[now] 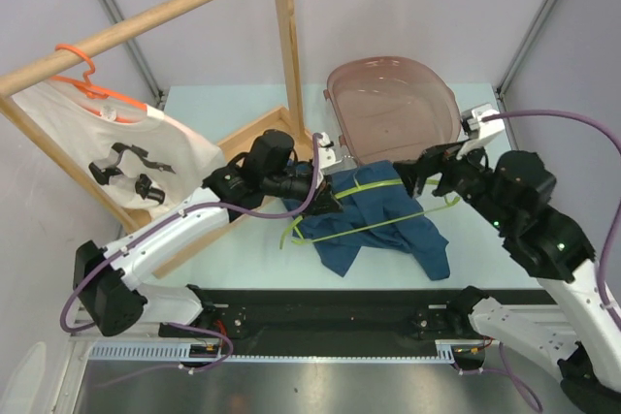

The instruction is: Remove the t-shirt from the hanger

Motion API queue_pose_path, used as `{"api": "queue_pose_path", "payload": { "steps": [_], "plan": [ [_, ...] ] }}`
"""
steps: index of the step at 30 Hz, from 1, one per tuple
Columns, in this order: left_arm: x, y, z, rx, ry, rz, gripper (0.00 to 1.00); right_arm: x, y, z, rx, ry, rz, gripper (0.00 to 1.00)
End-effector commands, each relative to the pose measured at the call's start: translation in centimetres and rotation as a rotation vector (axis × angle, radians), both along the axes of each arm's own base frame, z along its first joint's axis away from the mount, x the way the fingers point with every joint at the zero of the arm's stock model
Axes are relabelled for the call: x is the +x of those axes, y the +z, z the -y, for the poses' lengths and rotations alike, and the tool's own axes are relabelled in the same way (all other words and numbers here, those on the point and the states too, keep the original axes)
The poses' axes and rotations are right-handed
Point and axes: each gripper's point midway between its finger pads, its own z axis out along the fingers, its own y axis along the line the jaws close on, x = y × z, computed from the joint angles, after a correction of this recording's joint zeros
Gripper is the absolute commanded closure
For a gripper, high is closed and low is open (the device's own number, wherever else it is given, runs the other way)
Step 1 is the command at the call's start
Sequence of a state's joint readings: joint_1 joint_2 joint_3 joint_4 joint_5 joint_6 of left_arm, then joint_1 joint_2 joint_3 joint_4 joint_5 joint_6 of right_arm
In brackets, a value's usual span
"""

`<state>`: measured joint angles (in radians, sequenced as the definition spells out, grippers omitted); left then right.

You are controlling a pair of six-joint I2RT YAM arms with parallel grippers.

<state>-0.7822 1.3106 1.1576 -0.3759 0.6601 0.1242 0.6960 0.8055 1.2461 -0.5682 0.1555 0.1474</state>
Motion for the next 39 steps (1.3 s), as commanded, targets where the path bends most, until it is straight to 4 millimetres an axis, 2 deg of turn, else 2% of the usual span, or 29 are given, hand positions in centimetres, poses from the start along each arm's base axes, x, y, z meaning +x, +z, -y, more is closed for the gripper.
{"api": "queue_pose_path", "payload": {
  "steps": [1, 5, 8, 11, 13, 14, 15, 17, 18, 25, 27, 29, 30, 31, 39],
  "plan": [
    [-1.9, 3.7, -1.2, -0.088, -0.115, 0.177, 1.00, -3.9, -2.8, 0.5, -0.128, 0.217, -0.133, 0.00],
    [-2.4, 3.8, -1.7, -0.088, -0.136, 0.214, 1.00, -7.3, -4.6, -1.5, -0.113, 0.441, -0.229, 0.00],
    [-3.2, 4.0, -1.8, -0.101, -0.182, 0.219, 1.00, -8.1, -5.7, -1.8, -0.114, 0.485, -0.258, 0.00],
    [-3.7, 4.1, -2.0, -0.111, -0.203, 0.227, 1.00, -9.6, -5.6, -2.5, -0.088, 0.570, -0.263, 0.01],
    [-3.9, 4.1, -2.0, -0.117, -0.212, 0.230, 1.00, -10.3, -5.5, -2.8, -0.077, 0.609, -0.266, 0.07],
    [-3.9, 4.2, -2.1, -0.117, -0.210, 0.234, 1.00, -10.5, -5.6, -2.9, -0.073, 0.623, -0.270, 0.11],
    [-3.8, 4.3, -2.1, -0.116, -0.207, 0.238, 1.00, -10.7, -5.8, -2.9, -0.076, 0.626, -0.279, 0.20],
    [-3.8, 4.5, -2.2, -0.119, -0.199, 0.247, 1.00, -10.9, -6.1, -3.0, -0.082, 0.636, -0.285, 0.31],
    [-3.8, 4.4, -2.2, -0.116, -0.198, 0.245, 1.00, -11.2, -6.4, -3.2, -0.086, 0.652, -0.297, 0.43],
    [-3.8, 5.0, -2.2, -0.139, -0.190, 0.258, 0.99, -12.4, -7.2, -4.0, -0.098, 0.722, -0.330, 0.71],
    [-3.8, 5.3, -2.2, -0.146, -0.182, 0.258, 0.99, -12.5, -7.4, -4.2, -0.096, 0.734, -0.336, 0.87],
    [-2.9, 5.5, -2.2, -0.141, -0.130, 0.272, 0.88, -12.1, -7.9, -4.3, -0.105, 0.713, -0.345, 1.00],
    [-2.5, 5.6, -2.2, -0.141, -0.098, 0.264, 0.80, -12.0, -7.9, -4.3, -0.103, 0.697, -0.345, 1.00],
    [-2.0, 5.7, -2.2, -0.140, -0.073, 0.274, 0.64, -11.3, -8.1, -4.1, -0.118, 0.654, -0.337, 1.00],
    [3.4, 5.7, -4.4, -0.052, 0.260, 0.360, 0.18, -7.7, -6.8, -1.3, -0.119, 0.353, -0.206, 1.00]
  ]
}}
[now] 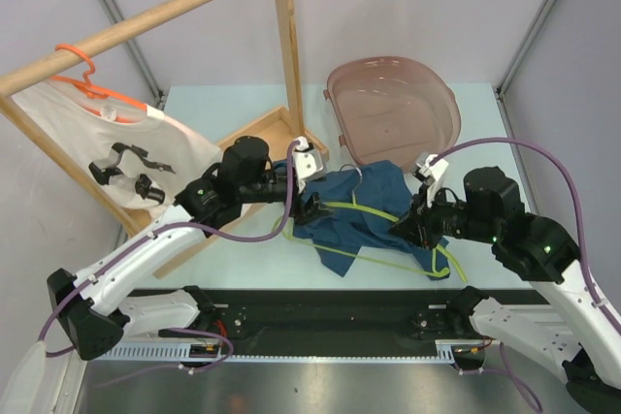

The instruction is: Remove the t-shirt from the hanger

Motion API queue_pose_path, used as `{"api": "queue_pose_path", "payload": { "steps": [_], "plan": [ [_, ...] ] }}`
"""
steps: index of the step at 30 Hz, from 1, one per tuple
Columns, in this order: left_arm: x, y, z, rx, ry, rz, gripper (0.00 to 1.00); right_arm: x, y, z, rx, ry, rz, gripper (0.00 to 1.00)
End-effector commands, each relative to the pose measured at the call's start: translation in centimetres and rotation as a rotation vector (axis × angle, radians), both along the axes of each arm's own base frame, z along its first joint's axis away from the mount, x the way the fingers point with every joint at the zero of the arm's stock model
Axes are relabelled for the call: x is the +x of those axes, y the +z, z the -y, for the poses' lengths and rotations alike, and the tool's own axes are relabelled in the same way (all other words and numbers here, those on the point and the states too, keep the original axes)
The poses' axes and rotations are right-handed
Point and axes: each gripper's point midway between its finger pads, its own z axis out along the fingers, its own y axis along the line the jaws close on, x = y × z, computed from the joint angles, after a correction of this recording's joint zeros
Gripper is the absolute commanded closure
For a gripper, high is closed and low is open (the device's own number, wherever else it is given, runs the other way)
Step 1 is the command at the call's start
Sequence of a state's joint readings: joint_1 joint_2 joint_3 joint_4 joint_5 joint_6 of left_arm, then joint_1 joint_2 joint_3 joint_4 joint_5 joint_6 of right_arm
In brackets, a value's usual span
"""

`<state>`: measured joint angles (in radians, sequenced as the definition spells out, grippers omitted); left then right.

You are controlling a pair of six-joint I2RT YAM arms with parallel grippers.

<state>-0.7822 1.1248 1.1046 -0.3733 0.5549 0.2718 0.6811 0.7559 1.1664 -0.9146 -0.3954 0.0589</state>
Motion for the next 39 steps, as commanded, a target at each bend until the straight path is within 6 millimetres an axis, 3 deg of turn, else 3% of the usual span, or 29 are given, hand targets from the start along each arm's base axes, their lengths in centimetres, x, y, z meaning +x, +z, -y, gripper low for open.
{"api": "queue_pose_path", "payload": {
  "steps": [1, 4, 9, 11, 18, 24, 25, 30, 32, 33, 35, 36, 38, 39],
  "plan": [
    [4.0, 2.7, -1.7, -0.053, 0.253, 0.110, 0.11, 3.0, 2.5, 2.1, 0.042, -0.225, 0.133, 1.00],
    [5.8, 3.7, -3.4, -0.089, 0.407, 0.159, 0.00, 4.7, 2.5, 4.0, 0.022, -0.377, 0.163, 1.00],
    [7.5, 5.4, -6.4, -0.144, 0.608, 0.214, 0.00, 7.2, 4.0, 7.0, 0.117, -0.653, 0.234, 1.00],
    [8.2, 6.2, -8.0, -0.169, 0.704, 0.233, 0.00, 7.7, 5.6, 7.1, 0.236, -0.715, 0.247, 1.00],
    [8.9, 7.3, -11.2, -0.232, 0.880, 0.264, 0.00, 9.7, 6.6, 7.2, 0.391, -0.837, 0.302, 1.00],
    [9.0, 7.8, -13.0, -0.283, 0.989, 0.245, 0.00, 11.2, 7.5, 4.2, 0.384, -0.828, 0.381, 1.00],
    [8.8, 8.3, -13.3, -0.314, 0.997, 0.240, 0.00, 10.8, 8.5, 2.8, 0.412, -0.783, 0.402, 1.00],
    [8.2, 9.1, -14.3, -0.373, 1.021, 0.242, 0.00, 10.9, 9.6, -3.1, 0.299, -0.623, 0.490, 1.00],
    [7.8, 9.6, -15.0, -0.413, 1.039, 0.240, 0.00, 10.8, 9.3, -6.0, 0.231, -0.543, 0.534, 1.00],
    [7.6, 9.8, -15.3, -0.427, 1.043, 0.244, 0.00, 10.9, 10.8, -6.6, 0.244, -0.531, 0.562, 1.00],
    [7.1, 10.6, -15.9, -0.480, 1.046, 0.258, 0.00, 12.1, 10.8, -8.6, 0.186, -0.518, 0.587, 1.00],
    [7.0, 10.7, -16.0, -0.491, 1.048, 0.259, 0.00, 12.5, 12.9, -8.9, 0.208, -0.534, 0.604, 1.00],
    [6.6, 10.9, -16.3, -0.517, 1.048, 0.255, 0.00, 13.5, 14.2, -10.1, 0.171, -0.525, 0.647, 1.00],
    [6.6, 11.0, -16.3, -0.527, 1.044, 0.253, 0.00, 14.3, 15.7, -11.1, 0.179, -0.538, 0.664, 1.00]
  ]
}}
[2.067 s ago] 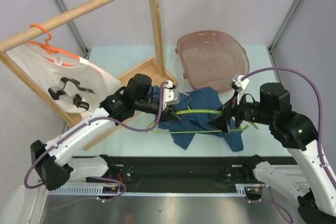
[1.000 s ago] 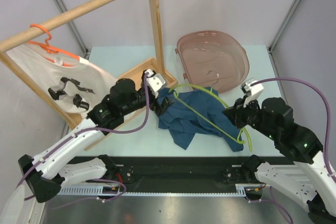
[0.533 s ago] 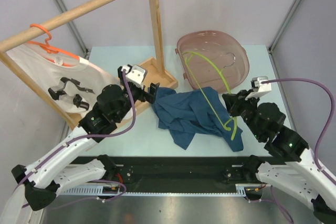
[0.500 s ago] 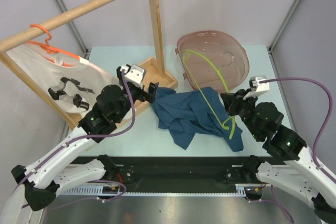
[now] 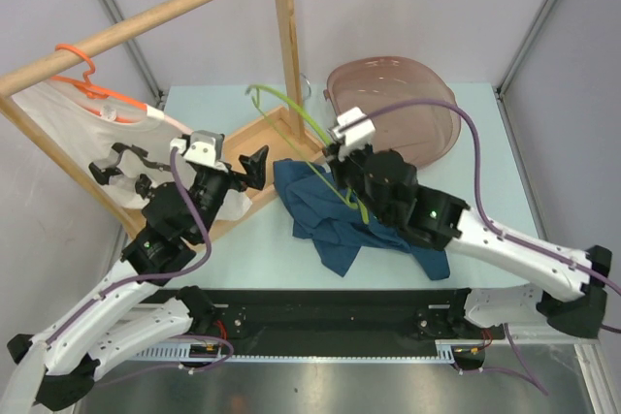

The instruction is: Remove the t-shirt from the hanger

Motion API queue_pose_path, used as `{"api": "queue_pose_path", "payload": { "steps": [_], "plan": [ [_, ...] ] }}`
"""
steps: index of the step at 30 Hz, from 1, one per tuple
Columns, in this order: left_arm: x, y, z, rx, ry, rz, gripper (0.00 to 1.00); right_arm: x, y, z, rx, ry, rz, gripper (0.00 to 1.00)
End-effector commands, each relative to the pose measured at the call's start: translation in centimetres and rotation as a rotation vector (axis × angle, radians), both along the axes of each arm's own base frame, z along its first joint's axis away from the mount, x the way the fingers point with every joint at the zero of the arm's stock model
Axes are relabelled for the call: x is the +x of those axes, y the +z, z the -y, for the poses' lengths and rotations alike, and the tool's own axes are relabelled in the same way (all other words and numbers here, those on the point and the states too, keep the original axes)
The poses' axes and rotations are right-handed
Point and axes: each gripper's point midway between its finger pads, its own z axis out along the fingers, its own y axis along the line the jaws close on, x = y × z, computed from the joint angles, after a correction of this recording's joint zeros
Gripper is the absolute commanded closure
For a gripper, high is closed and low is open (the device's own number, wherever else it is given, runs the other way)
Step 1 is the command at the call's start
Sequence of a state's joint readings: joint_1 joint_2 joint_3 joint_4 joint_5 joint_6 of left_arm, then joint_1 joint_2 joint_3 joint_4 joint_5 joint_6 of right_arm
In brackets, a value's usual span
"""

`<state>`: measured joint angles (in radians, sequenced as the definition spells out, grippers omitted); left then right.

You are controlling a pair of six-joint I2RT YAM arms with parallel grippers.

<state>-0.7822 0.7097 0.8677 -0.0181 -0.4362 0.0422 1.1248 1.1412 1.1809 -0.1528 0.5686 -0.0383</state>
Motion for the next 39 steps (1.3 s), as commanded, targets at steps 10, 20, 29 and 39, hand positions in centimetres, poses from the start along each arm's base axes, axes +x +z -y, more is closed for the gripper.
{"api": "queue_pose_path", "payload": {
  "steps": [10, 20, 29, 39],
  "plan": [
    [-0.5, 1.6, 0.2, -0.126, -0.028, 0.023, 0.00, 8.5, 14.8, -5.8, 0.177, -0.090, 0.284, 1.00],
    [-0.6, 0.6, 0.9, -0.169, -0.054, 0.004, 0.00, 15.5, 16.5, -9.4, 0.208, -0.158, 0.328, 1.00],
    [-0.1, -0.5, 2.3, -0.157, -0.091, -0.038, 0.00, 20.1, 17.6, -8.7, 0.296, -0.128, 0.293, 1.00],
    [-0.1, -0.6, 2.6, -0.160, -0.101, -0.041, 0.00, 21.8, 15.9, -8.3, 0.278, 0.019, 0.228, 1.00]
  ]
}}
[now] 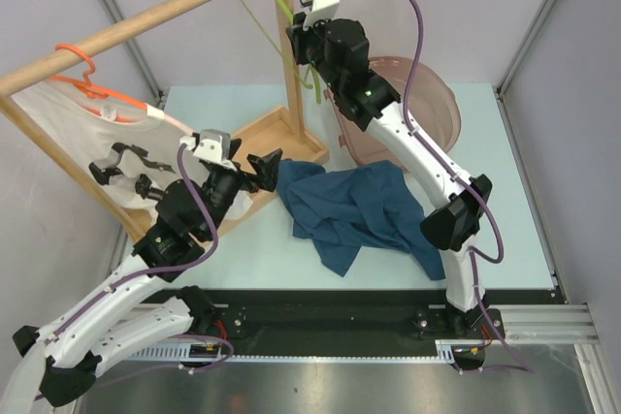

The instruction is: Remove the t-shirt from the hanger

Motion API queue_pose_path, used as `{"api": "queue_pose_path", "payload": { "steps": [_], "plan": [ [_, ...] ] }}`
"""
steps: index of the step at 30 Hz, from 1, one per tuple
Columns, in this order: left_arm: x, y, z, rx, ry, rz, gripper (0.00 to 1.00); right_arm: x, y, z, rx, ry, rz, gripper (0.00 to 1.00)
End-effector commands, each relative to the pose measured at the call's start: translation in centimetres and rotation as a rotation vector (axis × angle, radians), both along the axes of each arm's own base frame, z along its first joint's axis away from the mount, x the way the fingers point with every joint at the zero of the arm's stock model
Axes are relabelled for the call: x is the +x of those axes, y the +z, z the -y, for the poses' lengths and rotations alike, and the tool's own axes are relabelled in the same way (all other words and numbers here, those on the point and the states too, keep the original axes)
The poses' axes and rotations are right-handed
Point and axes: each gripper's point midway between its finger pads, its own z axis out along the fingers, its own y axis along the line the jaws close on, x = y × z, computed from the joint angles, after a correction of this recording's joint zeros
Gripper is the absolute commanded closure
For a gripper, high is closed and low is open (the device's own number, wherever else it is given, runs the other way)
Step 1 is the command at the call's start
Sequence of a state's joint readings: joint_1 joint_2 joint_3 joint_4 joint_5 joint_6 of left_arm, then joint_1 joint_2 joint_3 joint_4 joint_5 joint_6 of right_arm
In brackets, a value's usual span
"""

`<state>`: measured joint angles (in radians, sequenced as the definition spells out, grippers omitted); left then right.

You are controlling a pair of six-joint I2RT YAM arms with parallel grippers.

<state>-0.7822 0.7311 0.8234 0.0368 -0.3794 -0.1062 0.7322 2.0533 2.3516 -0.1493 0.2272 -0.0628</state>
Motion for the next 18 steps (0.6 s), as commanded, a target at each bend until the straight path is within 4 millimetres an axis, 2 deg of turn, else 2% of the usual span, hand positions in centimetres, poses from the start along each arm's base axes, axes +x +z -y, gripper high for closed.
{"api": "queue_pose_path", "payload": {
  "steps": [1, 8, 9, 10, 12, 13, 14, 15, 16, 18],
  "plan": [
    [-0.1, 0.7, 0.5, -0.036, -0.026, 0.012, 0.00, -1.5, 3.9, 0.0, 0.077, 0.078, 0.052, 1.00],
    [0.1, 0.3, 0.7, -0.027, -0.028, 0.003, 0.00, -1.5, 2.5, -0.3, 0.039, 0.061, 0.022, 1.00],
    [0.1, 0.3, 0.6, -0.025, -0.023, 0.003, 0.00, -1.6, 2.4, -0.3, 0.034, 0.051, 0.021, 0.97],
    [0.2, 0.1, 0.7, -0.021, -0.023, 0.000, 0.00, -1.9, 2.5, -0.4, 0.024, 0.043, 0.030, 0.88],
    [0.3, 0.0, 0.7, -0.017, -0.020, -0.005, 0.00, -2.3, 2.6, 0.0, 0.019, 0.020, 0.028, 0.80],
    [0.3, 0.0, 0.7, -0.014, -0.018, -0.005, 0.00, -2.5, 2.7, 0.1, 0.019, 0.017, 0.026, 0.67],
    [0.4, -0.2, 0.8, -0.010, -0.016, -0.010, 0.00, -2.6, 2.7, 0.3, 0.017, 0.002, 0.021, 0.61],
    [0.5, -0.2, 0.7, -0.010, -0.010, -0.011, 0.00, -3.0, 3.2, 0.7, 0.020, -0.014, 0.024, 0.49],
    [0.5, -0.3, 0.6, -0.009, -0.009, -0.013, 0.00, -3.1, 2.9, 1.0, 0.007, -0.032, 0.009, 0.29],
    [0.5, -0.3, 0.6, -0.009, -0.006, -0.011, 0.01, -4.2, 3.9, 1.9, -0.001, -0.078, 0.016, 0.11]
  ]
}}
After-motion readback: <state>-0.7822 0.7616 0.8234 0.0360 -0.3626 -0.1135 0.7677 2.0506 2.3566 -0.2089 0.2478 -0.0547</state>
